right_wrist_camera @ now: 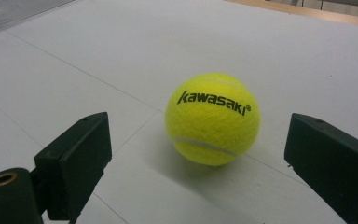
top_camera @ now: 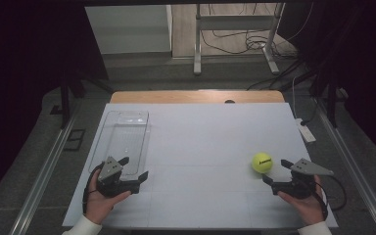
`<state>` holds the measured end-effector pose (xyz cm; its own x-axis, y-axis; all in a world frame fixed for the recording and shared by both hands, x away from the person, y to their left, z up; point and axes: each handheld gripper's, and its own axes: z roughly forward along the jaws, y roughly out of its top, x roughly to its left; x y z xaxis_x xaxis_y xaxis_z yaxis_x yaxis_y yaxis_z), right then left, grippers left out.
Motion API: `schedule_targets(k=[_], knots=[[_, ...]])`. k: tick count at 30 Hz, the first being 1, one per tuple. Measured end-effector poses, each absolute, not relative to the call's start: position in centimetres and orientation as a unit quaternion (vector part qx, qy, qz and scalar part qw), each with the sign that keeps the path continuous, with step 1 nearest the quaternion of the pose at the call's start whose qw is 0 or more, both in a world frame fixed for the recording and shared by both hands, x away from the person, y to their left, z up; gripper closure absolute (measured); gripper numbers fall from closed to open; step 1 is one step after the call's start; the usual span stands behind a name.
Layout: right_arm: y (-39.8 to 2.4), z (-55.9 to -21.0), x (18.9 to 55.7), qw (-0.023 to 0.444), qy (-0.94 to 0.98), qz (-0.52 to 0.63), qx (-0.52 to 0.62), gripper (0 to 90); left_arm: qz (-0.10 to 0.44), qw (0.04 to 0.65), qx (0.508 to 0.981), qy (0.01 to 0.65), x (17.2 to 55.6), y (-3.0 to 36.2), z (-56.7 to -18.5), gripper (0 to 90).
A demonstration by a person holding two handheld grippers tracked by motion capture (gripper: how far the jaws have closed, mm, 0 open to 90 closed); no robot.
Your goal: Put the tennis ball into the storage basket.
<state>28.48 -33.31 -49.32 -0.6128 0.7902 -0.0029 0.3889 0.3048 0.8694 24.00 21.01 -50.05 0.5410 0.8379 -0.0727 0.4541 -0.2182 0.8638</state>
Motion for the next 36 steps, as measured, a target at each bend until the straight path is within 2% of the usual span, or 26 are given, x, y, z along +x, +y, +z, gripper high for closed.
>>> schedule_targets(k=[36], knots=[[-33.71, -49.46, 28.25, 0.219, 0.773, 0.456, 0.383, 8.1, 0.212, 0.456, 0.751, 0.428, 24.0, 20.53, -49.83, 12.4]])
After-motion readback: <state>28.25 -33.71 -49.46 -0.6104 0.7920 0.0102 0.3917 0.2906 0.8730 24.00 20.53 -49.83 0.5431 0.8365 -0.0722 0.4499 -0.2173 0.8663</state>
